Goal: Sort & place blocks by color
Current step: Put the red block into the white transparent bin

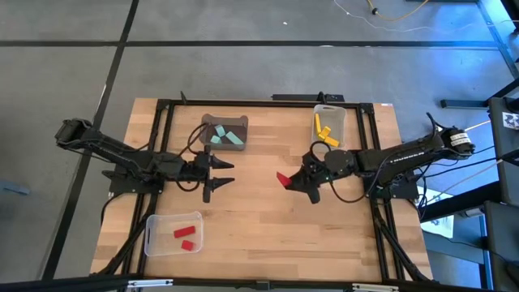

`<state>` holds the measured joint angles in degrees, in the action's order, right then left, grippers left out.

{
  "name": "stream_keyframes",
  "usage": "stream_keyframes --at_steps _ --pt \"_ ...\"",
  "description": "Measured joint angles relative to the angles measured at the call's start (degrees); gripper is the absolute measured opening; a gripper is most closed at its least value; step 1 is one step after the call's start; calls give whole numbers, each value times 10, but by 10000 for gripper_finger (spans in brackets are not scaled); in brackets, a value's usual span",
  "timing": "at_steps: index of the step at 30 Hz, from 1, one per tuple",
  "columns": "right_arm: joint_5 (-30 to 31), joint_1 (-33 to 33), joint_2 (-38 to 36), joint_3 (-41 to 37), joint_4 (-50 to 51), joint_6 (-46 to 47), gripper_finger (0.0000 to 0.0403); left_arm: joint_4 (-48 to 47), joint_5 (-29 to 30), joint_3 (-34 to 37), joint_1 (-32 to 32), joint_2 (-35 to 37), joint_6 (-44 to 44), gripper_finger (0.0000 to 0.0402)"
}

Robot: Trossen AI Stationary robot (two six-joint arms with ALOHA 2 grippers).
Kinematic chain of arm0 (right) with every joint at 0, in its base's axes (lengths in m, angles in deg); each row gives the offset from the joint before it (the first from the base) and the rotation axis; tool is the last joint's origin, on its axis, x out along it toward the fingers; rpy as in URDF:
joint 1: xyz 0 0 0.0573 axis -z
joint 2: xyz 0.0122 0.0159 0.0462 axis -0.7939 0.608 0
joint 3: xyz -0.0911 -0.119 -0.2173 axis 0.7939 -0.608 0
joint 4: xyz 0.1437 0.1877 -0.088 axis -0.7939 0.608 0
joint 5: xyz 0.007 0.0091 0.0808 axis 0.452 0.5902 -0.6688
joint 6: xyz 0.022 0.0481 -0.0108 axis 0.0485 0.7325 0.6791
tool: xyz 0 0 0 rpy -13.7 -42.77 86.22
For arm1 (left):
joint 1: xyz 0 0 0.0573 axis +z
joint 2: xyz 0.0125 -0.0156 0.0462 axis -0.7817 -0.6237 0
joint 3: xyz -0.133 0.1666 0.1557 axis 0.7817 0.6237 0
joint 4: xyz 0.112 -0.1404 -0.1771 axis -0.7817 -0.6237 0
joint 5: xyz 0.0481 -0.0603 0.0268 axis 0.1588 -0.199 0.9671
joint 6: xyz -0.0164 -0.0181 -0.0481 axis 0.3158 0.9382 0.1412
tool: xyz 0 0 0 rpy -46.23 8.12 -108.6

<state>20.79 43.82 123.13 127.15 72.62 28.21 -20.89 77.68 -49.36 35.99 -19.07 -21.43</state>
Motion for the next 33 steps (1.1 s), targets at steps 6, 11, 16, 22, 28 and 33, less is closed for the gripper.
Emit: stream_keyframes --at_steps 6,11,16,22,28,33 --pt "0 0 0 0 0 8 130 -1 0 0 0 0 0 212" --pt "-39 5 10 0 4 6 130 -5 -26 -16 6 -18 -16 212" --pt "-106 22 66 16 4 44 130 -38 -71 -83 21 -91 -136 212" --pt "-184 29 159 104 1 26 130 -113 -87 -178 15 -198 -319 214" --pt "-238 30 231 188 18 -13 130 -119 -85 -235 -5 -268 -442 213" --pt "-269 30 255 215 22 -16 130 -119 -89 -248 -20 -281 -445 212"
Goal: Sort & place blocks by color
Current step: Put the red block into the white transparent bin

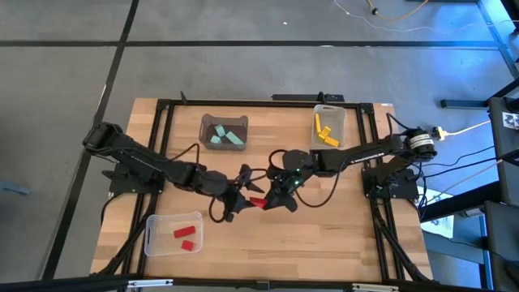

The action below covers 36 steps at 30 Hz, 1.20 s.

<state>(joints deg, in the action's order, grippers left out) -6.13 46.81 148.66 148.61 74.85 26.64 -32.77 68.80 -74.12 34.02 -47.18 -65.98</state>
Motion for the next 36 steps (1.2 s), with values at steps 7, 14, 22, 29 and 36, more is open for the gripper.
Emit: stream_keyframes --at_steps 7,14,22,29,36 --pt "-5 4 -1 1 -1 2 130 5 2 0 -23 0 5 189" --pt "-6 3 -1 1 -3 15 130 15 2 0 -26 0 31 90" --pt "-14 3 -1 -1 -15 57 130 13 -15 0 -17 2 42 31" --pt "-21 10 -14 0 19 58 224 4 -7 0 -16 1 68 31" --pt "-43 51 -60 1 151 6 339 -105 -8 1 -15 33 135 31"
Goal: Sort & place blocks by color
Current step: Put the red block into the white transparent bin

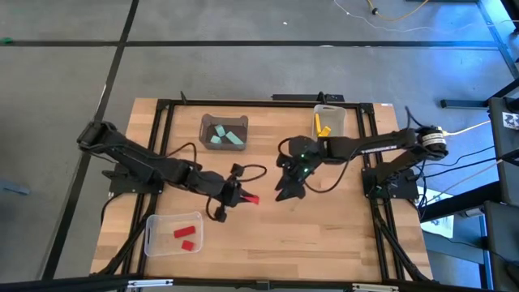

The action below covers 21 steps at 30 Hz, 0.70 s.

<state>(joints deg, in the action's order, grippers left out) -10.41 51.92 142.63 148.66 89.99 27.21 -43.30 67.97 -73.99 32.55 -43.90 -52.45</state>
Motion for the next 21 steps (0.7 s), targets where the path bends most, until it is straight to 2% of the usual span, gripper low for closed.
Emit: stream_keyframes --at_steps 3,6,10,12,16,21 --pt "7 15 -22 0 71 -33 345 -67 -2 -1 5 28 37 31" --pt "38 20 -39 -2 142 -70 347 -143 -2 0 14 63 83 31" --pt "68 19 -62 -38 183 -84 348 -168 -1 38 28 122 149 31" --pt "71 15 -77 -69 177 -75 348 -138 9 74 32 161 188 31" --pt "90 4 -118 -136 124 -30 348 -52 66 161 30 248 271 31" --pt "178 -5 -168 -199 -81 25 348 99 105 260 31 343 342 31"
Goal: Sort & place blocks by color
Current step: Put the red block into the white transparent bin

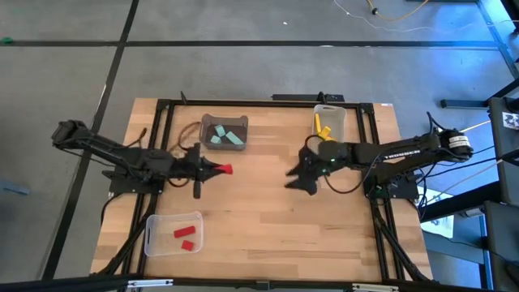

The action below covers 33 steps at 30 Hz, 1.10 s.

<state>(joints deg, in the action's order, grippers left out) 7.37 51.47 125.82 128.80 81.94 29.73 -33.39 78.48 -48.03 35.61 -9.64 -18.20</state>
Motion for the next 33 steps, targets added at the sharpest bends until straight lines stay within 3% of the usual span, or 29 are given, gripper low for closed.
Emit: stream_keyframes --at_steps 4,8,15,22,25,29,33 --pt "112 -4 -12 -13 -168 -18 348 73 27 44 3 46 31 31" --pt "190 -9 -12 -13 -241 -82 348 80 49 49 3 66 35 31" --pt "187 -10 -11 -13 -244 -195 348 81 52 49 3 70 35 31" --pt "185 -10 -11 -13 -244 -184 348 66 36 42 3 69 40 31" --pt "185 -10 -11 -13 -243 -184 349 -18 -25 1 -4 69 72 32" --pt "185 -10 -11 -13 -241 -184 349 -260 -105 -92 -44 47 156 31" --pt "185 -10 -11 -13 -238 -184 349 -467 -169 -178 -125 -2 250 31"
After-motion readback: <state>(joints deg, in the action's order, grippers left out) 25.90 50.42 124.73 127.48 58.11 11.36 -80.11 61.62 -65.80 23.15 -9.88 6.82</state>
